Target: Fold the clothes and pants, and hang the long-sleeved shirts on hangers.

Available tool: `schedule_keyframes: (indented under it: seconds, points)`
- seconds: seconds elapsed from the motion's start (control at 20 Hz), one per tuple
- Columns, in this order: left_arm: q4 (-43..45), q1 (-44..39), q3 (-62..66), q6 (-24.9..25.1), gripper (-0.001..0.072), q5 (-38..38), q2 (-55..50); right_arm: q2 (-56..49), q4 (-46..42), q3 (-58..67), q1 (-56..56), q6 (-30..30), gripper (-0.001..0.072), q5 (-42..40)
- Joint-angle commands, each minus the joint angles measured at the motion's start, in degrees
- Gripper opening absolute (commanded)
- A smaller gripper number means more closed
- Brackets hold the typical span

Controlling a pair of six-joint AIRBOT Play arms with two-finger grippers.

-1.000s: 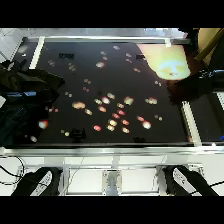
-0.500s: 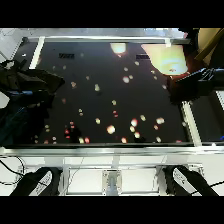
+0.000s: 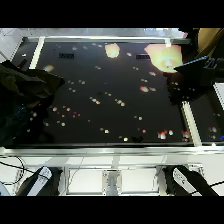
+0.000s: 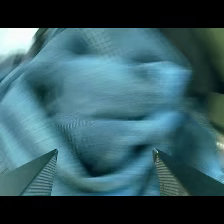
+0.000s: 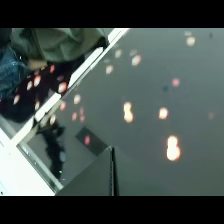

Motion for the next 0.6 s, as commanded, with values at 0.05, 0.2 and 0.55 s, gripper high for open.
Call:
schedule_keyframes:
  seconds: [0.05, 0.2, 0.55]
  points:
    - [-28.22, 19.39, 0.09, 6.58, 0.0716, -2.71, -7.37, 0.02, 1.57, 0.07, 0.07, 1.60, 0.0424, -1.75]
    - [-39.98, 23.34, 0.09, 12.17, 0.0720, -5.49, -12.00, 0.02, 1.73, 0.07, 0.07, 2.75, 0.0699, -1.90]
    - [-63.17, 22.69, 0.11, 19.52, 0.0022, -5.22, -19.06, 0.02, 1.86, 0.07, 0.07, 5.55, 0.0695, -3.67]
